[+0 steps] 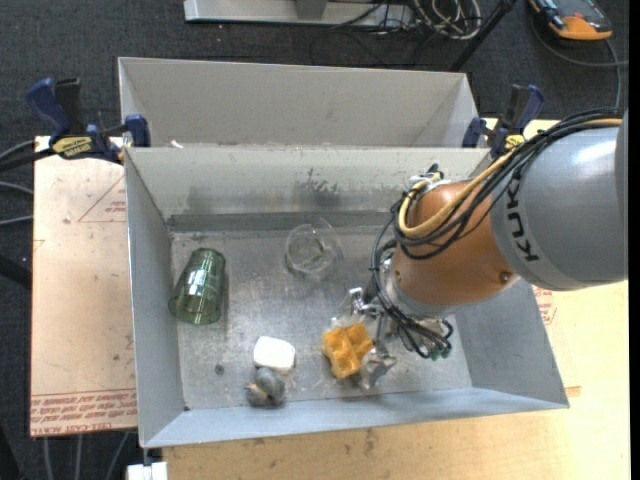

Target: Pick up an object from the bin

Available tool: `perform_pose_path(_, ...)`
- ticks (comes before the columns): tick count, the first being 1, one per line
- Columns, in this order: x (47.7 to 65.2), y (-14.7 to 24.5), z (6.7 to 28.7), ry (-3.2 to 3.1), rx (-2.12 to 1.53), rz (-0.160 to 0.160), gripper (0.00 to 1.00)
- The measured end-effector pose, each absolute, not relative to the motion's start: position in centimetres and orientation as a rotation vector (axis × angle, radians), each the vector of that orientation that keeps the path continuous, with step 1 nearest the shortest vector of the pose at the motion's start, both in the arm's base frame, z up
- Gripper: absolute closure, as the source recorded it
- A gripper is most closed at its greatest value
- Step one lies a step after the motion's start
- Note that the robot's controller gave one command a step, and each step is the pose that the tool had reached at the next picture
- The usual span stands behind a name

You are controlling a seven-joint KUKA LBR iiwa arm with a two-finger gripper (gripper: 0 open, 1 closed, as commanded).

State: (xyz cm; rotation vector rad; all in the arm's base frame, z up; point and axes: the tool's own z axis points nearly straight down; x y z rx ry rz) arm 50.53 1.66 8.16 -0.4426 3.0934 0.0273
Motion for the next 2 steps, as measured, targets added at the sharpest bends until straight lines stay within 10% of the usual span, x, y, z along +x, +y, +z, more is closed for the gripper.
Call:
perform_pose_path(1,50.5,1.7,8.2,3.093,-0.443,0.027,1.00)
perform_pose_path(2,51.3,1.4,23.4,3.104,-0.448,0.001,1.00)
